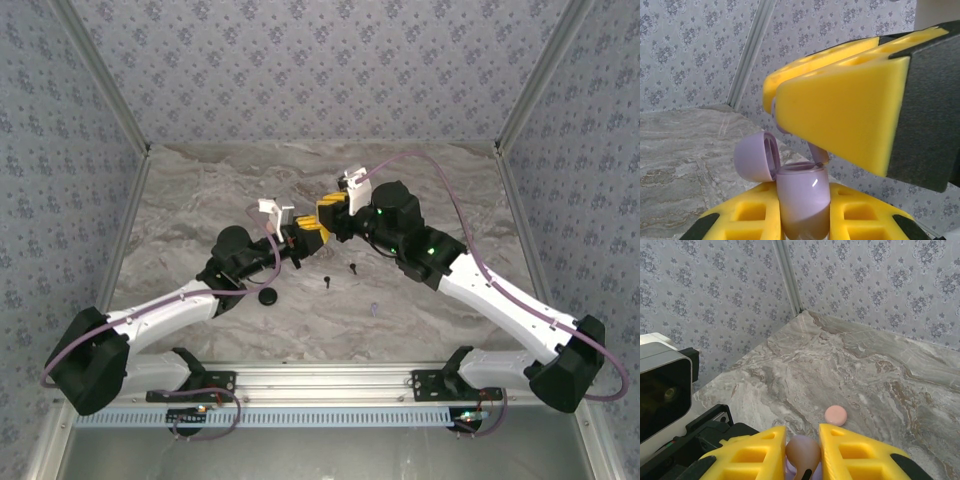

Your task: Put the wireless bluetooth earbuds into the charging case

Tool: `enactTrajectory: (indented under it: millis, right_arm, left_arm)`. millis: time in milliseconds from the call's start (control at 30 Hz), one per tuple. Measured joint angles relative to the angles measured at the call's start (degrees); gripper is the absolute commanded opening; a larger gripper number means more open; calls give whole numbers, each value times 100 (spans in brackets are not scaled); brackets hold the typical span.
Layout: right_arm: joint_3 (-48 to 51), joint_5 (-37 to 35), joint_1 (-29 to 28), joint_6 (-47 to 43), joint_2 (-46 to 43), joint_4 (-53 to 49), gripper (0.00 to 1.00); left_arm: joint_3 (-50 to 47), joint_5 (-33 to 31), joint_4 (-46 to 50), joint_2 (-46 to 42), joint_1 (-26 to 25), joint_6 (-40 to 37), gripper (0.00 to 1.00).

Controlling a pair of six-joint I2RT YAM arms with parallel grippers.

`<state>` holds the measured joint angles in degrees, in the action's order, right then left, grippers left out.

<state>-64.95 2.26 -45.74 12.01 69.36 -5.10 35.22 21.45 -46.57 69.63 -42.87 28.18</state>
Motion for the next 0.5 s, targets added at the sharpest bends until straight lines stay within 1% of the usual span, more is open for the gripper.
enactTrajectory:
  millis: [500]
  right_arm:
    - [0,-57,66,-4,39,-2,24]
  left_arm:
    - [42,0,4,4,0,7,0]
